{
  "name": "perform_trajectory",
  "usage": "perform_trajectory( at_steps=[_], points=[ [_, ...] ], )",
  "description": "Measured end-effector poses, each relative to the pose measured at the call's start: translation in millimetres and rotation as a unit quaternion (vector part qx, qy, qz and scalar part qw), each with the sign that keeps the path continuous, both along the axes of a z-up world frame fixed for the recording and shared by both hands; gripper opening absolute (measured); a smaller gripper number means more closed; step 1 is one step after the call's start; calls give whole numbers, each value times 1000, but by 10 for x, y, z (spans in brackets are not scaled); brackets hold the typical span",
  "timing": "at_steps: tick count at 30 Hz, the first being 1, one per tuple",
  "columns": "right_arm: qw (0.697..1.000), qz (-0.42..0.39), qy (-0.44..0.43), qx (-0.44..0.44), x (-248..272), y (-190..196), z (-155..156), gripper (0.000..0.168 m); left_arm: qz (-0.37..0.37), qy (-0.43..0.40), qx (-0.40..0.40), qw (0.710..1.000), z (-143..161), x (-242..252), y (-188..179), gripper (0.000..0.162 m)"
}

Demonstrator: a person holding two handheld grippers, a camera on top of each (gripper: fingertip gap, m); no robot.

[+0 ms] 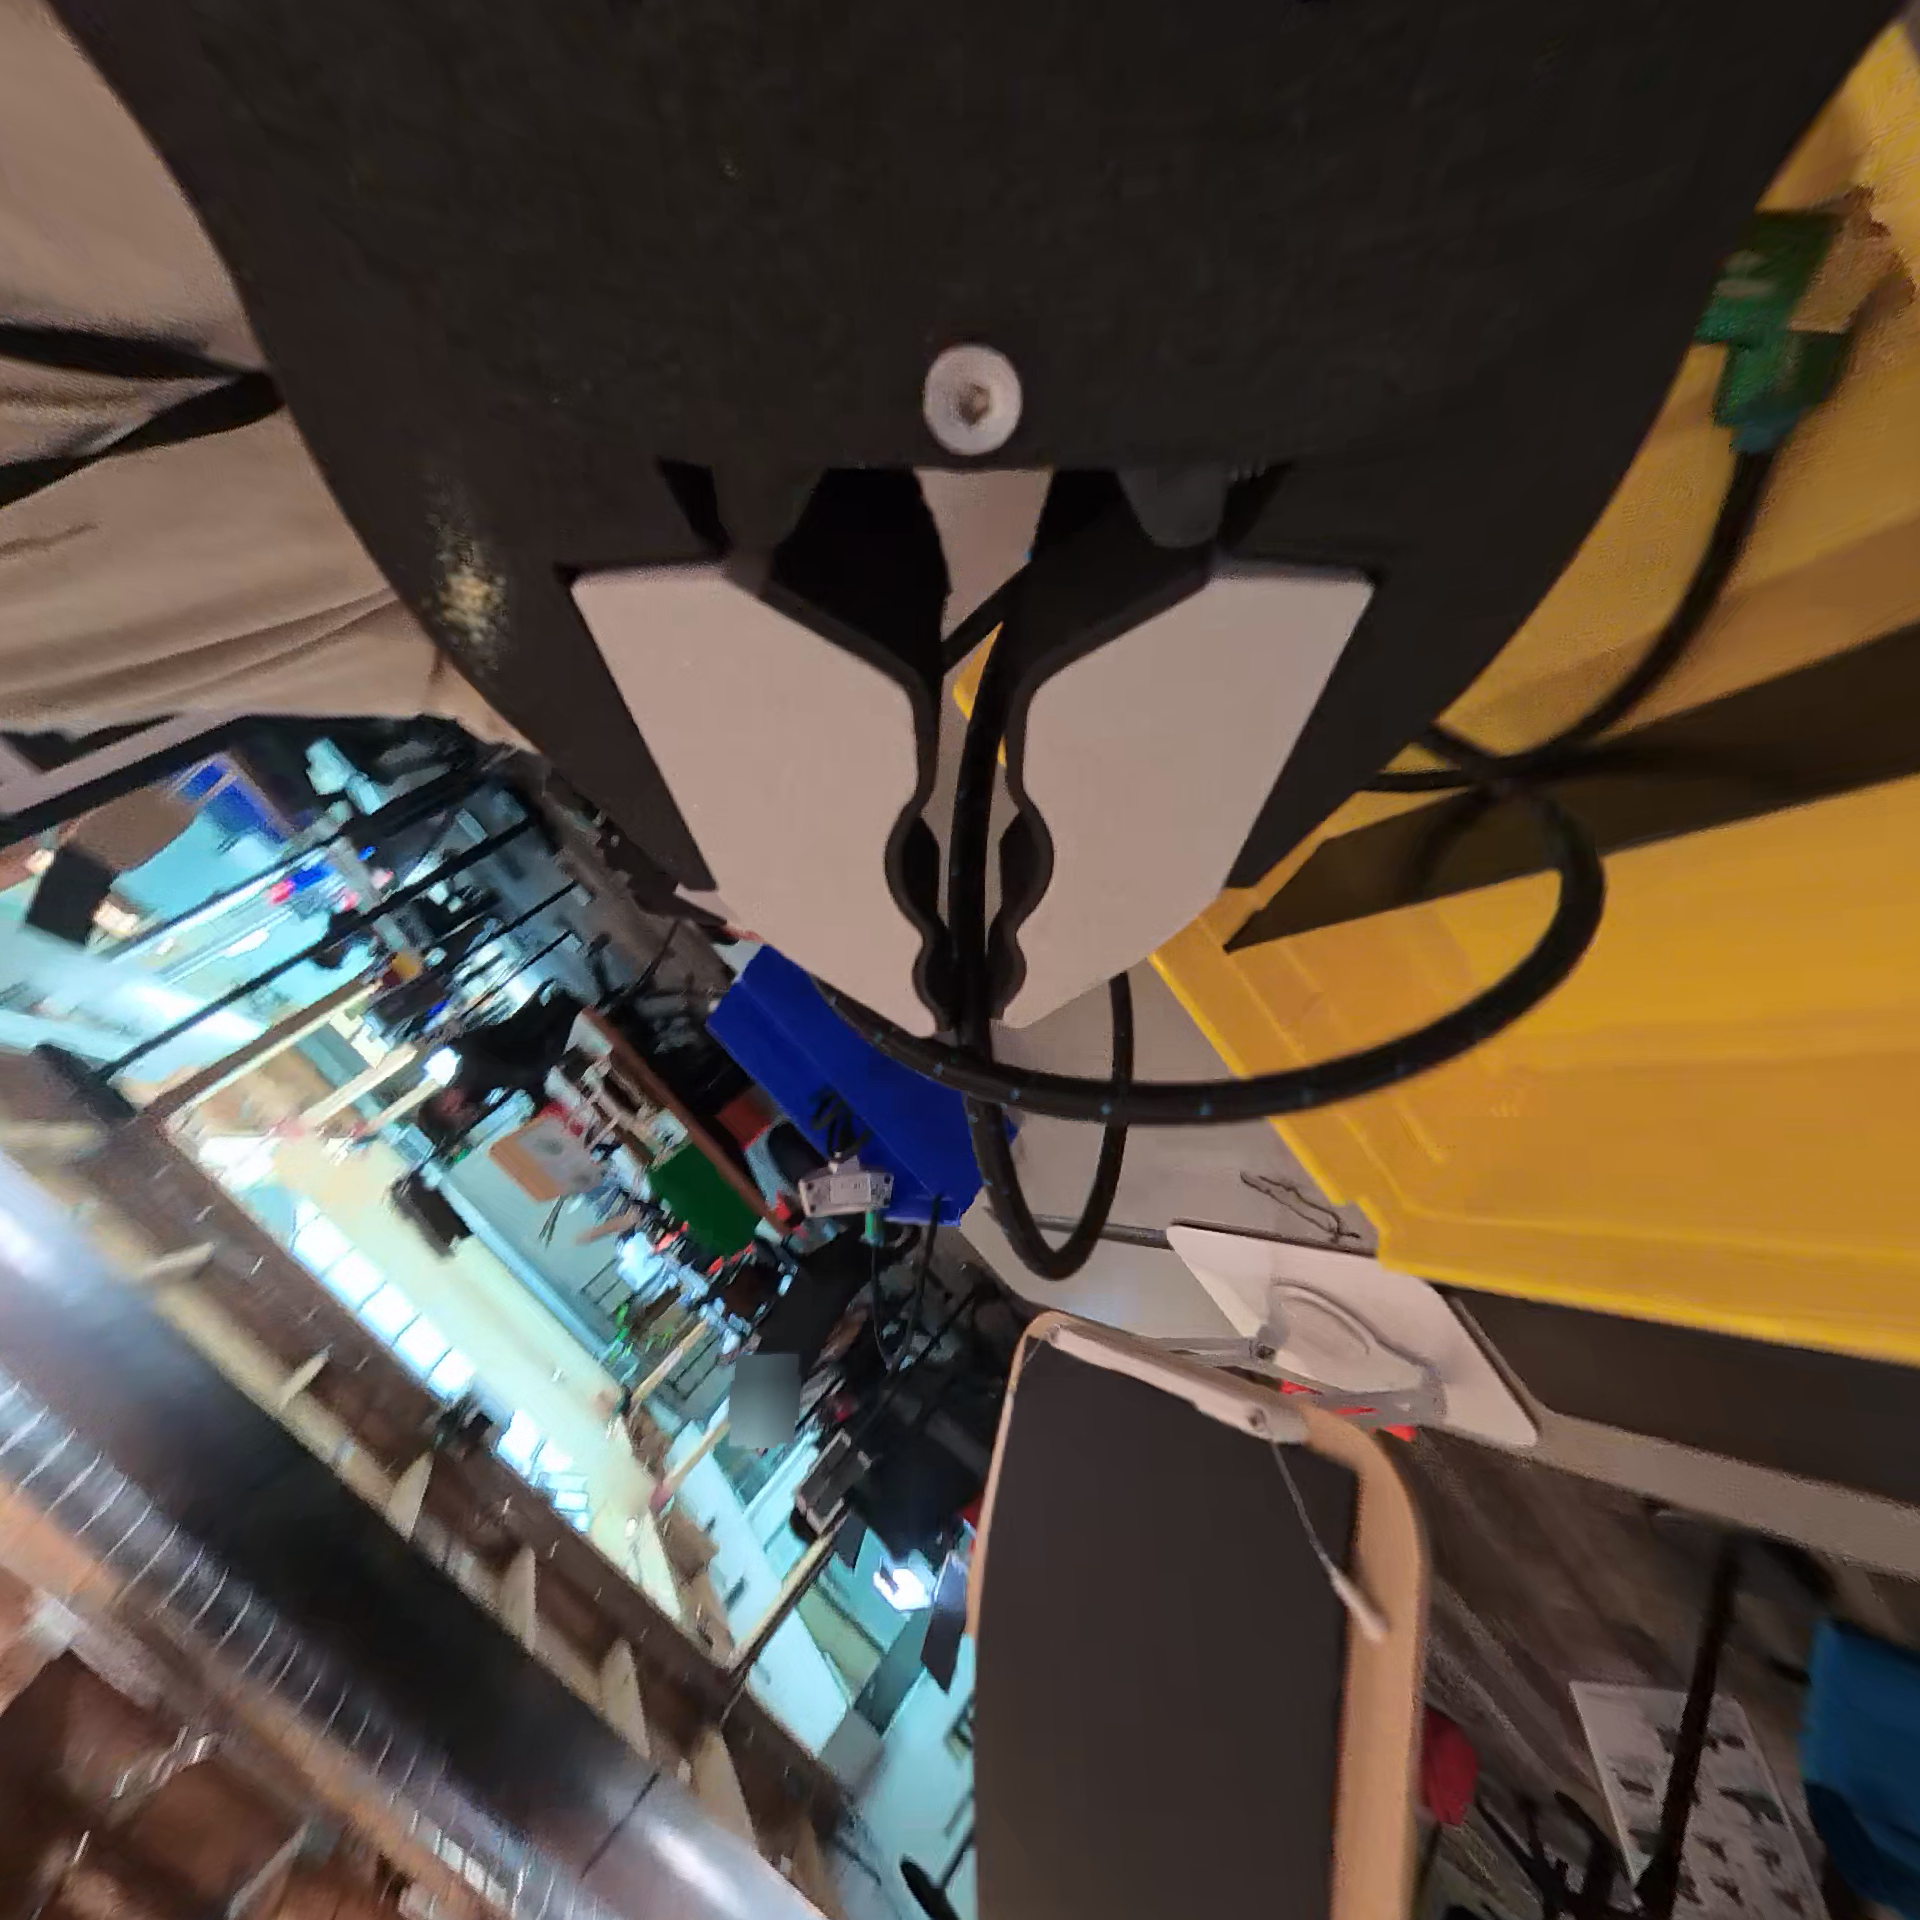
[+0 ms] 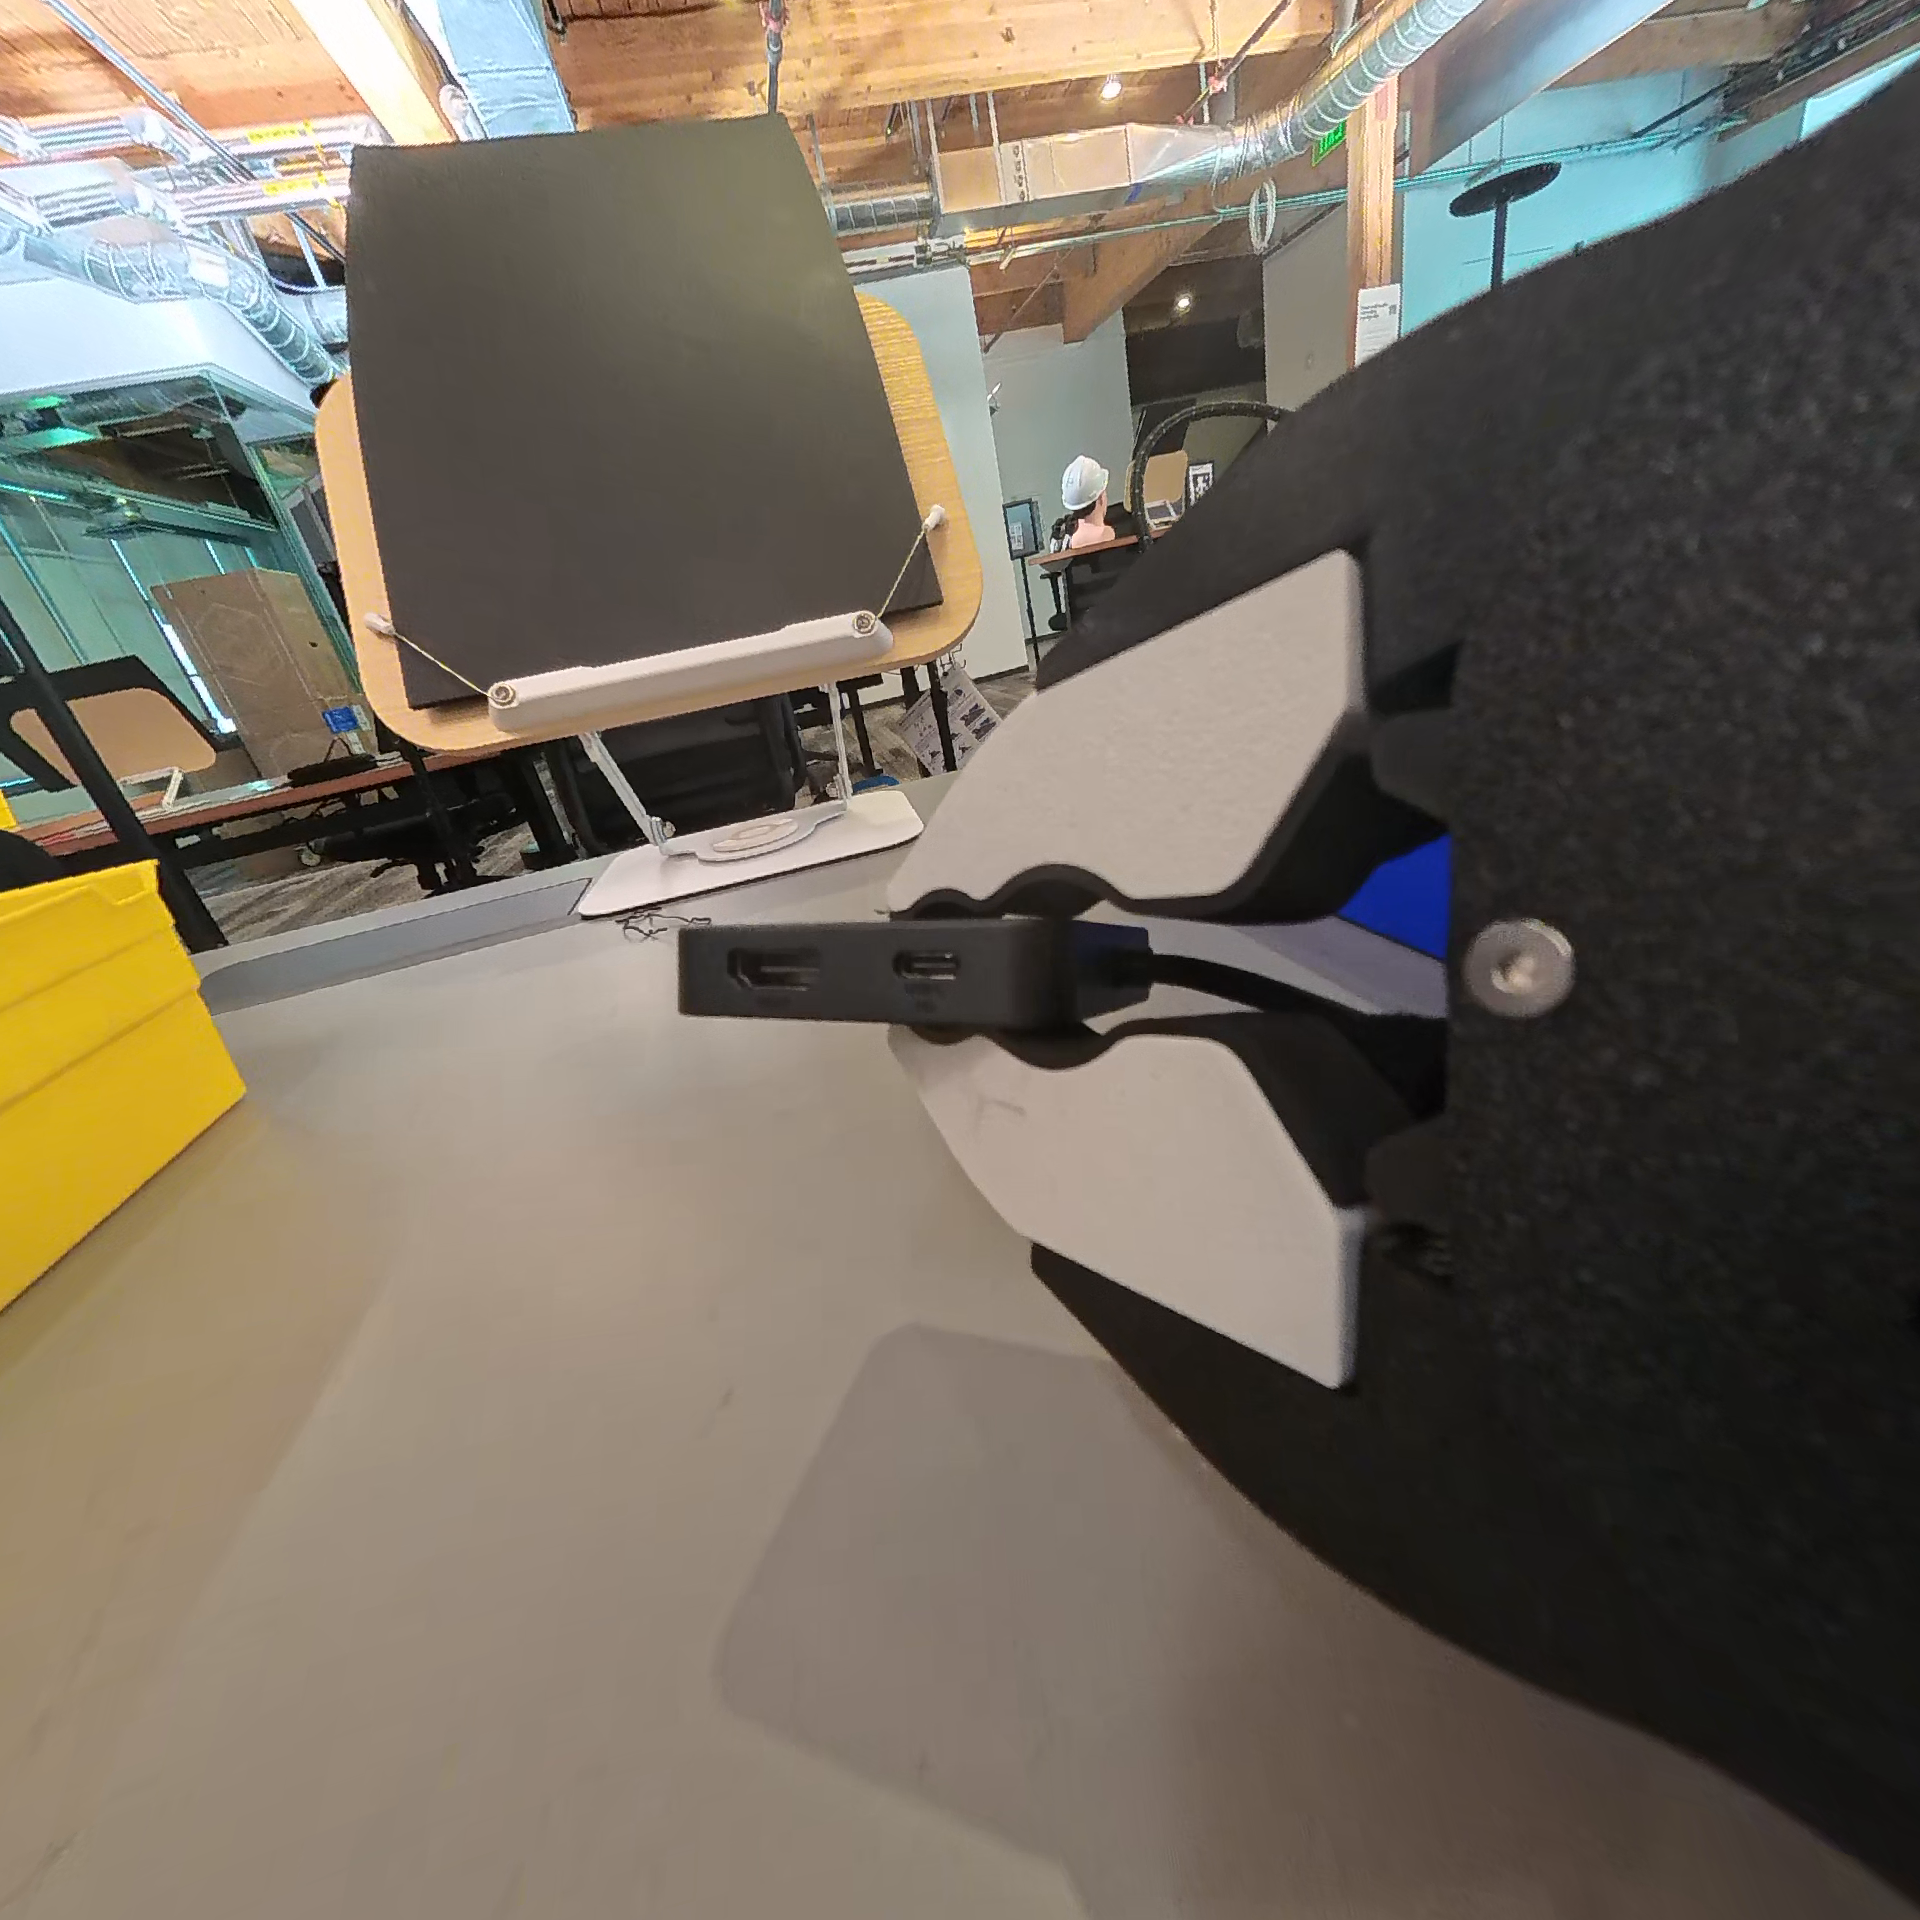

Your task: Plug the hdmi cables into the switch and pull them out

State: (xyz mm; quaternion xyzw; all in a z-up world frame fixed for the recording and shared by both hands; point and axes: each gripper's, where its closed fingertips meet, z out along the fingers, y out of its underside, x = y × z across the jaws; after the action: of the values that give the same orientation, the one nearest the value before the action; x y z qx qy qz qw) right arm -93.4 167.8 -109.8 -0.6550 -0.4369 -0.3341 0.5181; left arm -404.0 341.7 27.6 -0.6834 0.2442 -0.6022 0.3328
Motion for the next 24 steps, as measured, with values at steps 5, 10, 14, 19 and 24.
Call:
perform_trajectory(
  at_steps=[5, 10, 14, 19, 24],
  points=[
    [1000, 0, -4, 1, 1, -7, 1, 14, 41, 24, -55, 997, -413, -173, 126, 6],
    [1000, -1, -2, -5, 10, 10, -35, 14, 71, 173, -32, 982, -729, -329, 166, 6],
    [1000, 1, -3, -7, -10, 23, -51, 14, 85, 311, 15, 946, -947, -450, 219, 6],
    [1000, -1, -7, -9, -2, 21, -64, 14, 102, 323, 62, 939, -739, -539, 216, 14],
    [1000, -7, -3, -11, 51, 23, -71, 14, 108, 308, 113, 939, -198, -624, 301, 25]
  ],
)
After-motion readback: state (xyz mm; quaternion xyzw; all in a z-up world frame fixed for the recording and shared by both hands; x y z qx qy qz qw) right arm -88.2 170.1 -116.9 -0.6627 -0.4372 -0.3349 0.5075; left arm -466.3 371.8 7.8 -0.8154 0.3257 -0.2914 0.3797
